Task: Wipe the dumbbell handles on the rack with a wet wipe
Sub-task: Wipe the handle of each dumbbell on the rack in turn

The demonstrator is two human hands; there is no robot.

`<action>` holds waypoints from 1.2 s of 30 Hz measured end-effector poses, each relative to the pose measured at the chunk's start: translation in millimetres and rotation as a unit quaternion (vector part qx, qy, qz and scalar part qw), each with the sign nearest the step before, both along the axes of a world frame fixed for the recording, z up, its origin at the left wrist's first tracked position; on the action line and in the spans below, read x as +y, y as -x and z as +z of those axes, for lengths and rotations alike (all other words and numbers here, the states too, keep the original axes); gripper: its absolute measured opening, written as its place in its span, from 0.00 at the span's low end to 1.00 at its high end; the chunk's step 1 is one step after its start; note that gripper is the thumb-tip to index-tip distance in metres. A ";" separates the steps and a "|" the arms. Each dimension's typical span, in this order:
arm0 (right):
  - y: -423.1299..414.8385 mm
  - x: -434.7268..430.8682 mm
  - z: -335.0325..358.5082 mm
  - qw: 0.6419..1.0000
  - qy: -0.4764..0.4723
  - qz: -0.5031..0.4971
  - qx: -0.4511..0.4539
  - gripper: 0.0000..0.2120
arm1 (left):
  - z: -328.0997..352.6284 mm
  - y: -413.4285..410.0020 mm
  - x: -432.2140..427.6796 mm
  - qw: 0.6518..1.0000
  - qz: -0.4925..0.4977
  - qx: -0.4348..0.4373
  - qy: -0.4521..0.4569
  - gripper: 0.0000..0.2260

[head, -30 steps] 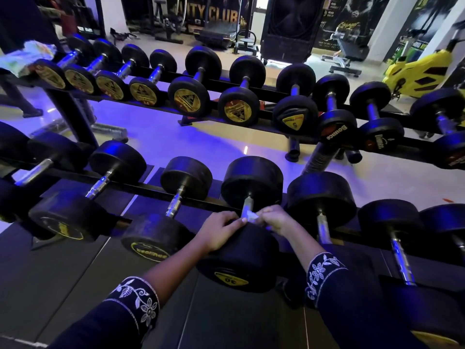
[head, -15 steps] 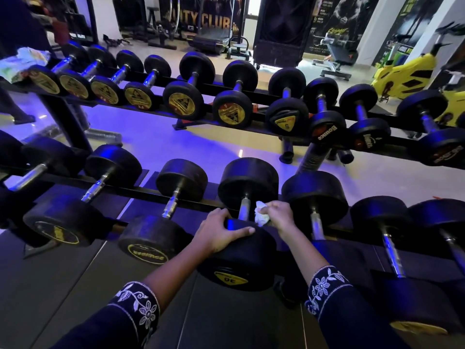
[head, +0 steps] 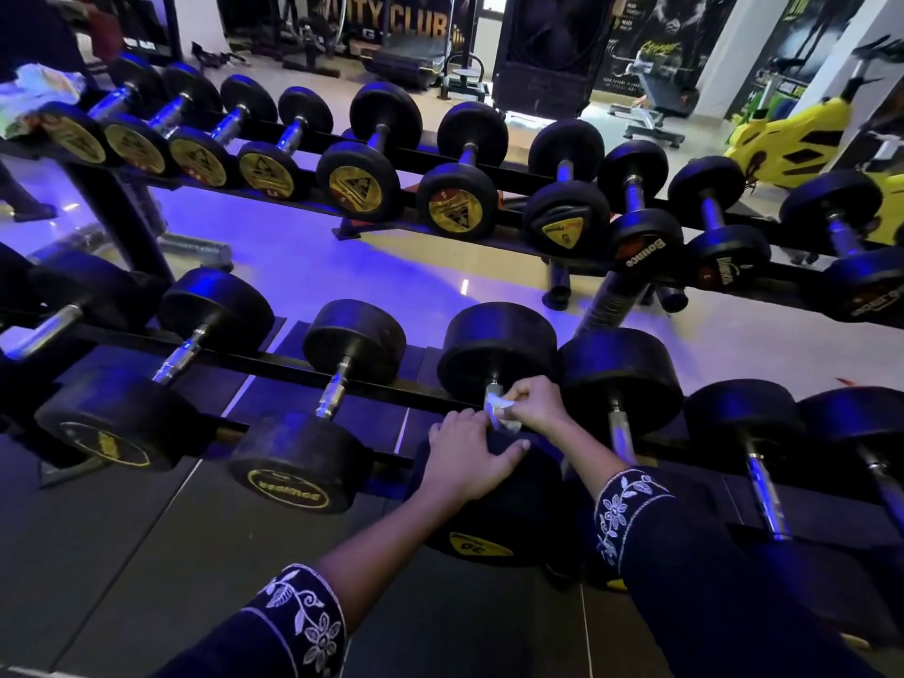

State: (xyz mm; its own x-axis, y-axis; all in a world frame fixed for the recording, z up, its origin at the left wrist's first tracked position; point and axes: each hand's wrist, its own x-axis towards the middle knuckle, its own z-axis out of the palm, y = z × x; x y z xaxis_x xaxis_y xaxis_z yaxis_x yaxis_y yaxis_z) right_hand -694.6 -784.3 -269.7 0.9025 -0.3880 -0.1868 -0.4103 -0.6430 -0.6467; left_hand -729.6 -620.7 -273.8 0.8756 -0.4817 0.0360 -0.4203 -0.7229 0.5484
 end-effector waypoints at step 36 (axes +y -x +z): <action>-11.9 -17.9 -0.4 0.986 -0.121 -0.107 -0.034 0.07 | 3.3 -3.2 1.2 1.000 0.009 0.016 0.000 0.27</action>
